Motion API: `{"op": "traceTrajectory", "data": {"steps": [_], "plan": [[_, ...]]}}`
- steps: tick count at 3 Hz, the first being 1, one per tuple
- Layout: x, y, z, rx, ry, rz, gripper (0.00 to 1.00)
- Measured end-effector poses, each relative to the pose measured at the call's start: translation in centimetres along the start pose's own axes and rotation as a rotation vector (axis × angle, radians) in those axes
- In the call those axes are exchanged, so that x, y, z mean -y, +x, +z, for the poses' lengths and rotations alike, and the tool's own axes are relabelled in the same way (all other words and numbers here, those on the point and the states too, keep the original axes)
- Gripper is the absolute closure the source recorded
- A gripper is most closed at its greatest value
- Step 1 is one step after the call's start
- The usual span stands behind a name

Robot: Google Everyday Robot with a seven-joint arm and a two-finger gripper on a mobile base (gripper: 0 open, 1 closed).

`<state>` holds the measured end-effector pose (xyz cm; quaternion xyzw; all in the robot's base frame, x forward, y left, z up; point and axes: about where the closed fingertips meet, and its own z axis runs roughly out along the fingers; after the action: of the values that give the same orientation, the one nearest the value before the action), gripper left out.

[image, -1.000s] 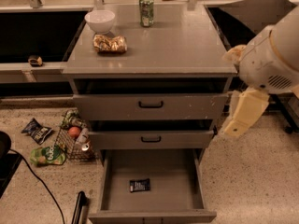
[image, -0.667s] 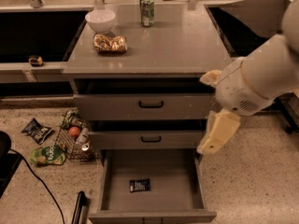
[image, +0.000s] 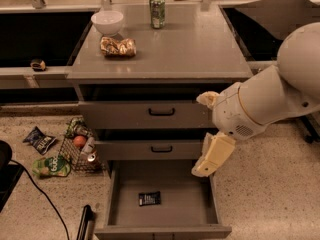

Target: Pick rxbar blueberry from bottom drawer and place on counter

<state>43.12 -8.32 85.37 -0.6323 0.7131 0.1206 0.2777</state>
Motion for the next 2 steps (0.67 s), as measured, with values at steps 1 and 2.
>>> {"op": "traceTrajectory", "data": {"steps": [1,2], "plan": [[-0.2,1.6,3.2,0.021,-0.038,-0.001,0.0],[-1.4,4.0,8.1,0.026,-0.048,-0.03,0.0]]}}
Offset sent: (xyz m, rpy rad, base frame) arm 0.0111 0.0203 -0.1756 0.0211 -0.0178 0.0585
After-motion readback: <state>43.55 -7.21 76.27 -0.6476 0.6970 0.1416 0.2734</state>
